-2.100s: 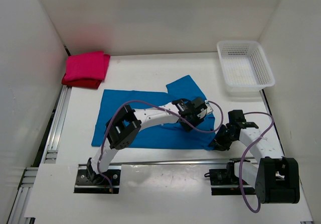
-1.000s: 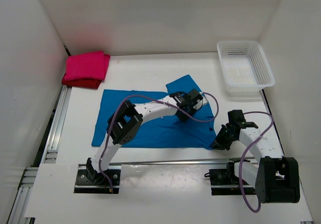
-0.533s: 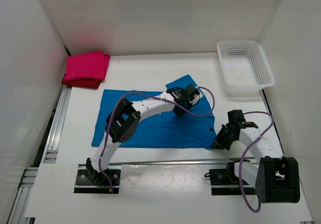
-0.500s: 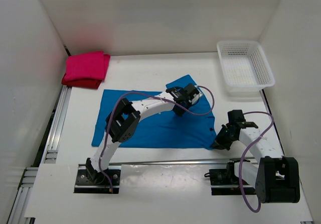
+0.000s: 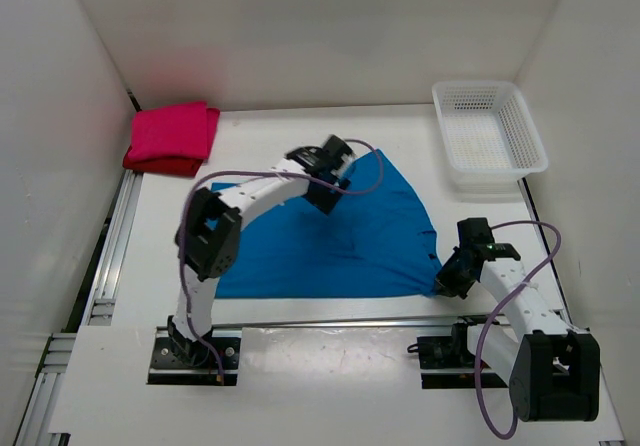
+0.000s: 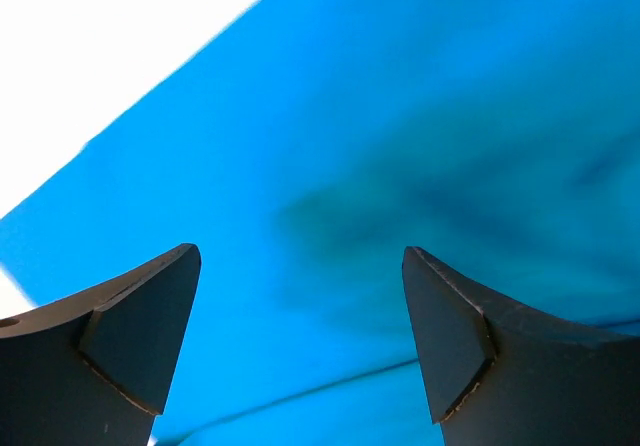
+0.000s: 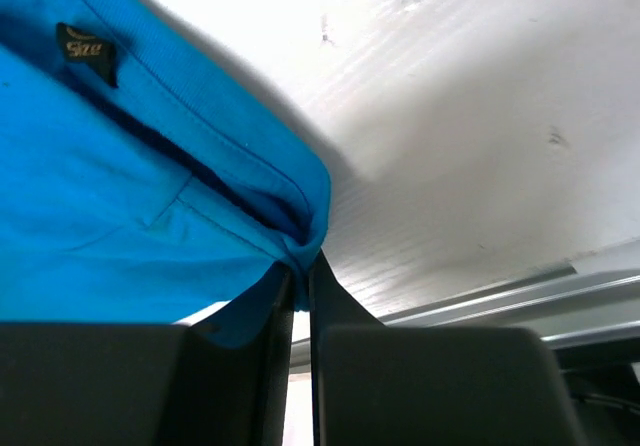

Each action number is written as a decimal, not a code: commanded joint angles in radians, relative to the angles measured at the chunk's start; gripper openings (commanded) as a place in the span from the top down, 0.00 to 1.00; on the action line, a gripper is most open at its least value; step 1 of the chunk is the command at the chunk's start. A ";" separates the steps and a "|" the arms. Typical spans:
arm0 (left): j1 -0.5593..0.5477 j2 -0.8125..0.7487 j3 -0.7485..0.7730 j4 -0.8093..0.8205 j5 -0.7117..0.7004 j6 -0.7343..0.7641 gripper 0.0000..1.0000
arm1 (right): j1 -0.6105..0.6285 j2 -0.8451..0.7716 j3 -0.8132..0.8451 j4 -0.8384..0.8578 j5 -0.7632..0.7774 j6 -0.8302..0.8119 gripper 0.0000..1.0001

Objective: Fold and stack the t-shirts
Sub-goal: Fold the flattened tshirt in 1/3 of the way, then grap the side of the flattened tshirt closest away from the robot with both arms, then fold the other side of the tshirt into a rectangle

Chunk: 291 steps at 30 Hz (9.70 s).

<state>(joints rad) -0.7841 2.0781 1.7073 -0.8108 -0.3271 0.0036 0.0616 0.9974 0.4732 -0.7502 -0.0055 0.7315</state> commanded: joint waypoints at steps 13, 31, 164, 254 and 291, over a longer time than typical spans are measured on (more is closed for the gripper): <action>0.658 -0.716 -0.882 -0.240 0.094 -0.004 0.00 | 0.001 -0.014 -0.008 -0.028 0.025 0.043 0.86; 0.806 -0.532 -0.894 -0.076 0.275 -0.004 0.36 | 0.001 -0.005 0.001 0.002 0.015 0.032 0.86; 0.731 -0.751 -0.859 0.078 -0.016 -0.004 0.90 | 0.659 0.127 0.318 -0.023 0.360 0.137 0.99; 0.707 -0.621 -0.861 -0.166 0.003 -0.004 0.61 | 0.644 0.325 0.416 0.080 0.383 0.000 0.99; 0.629 -0.628 -0.836 -0.148 0.007 -0.004 0.44 | 0.405 0.465 0.686 0.092 0.282 -0.173 0.99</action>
<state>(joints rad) -0.1490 1.5055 0.9176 -0.9440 -0.3866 0.0017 0.4580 1.4918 1.1637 -0.6582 0.2920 0.5411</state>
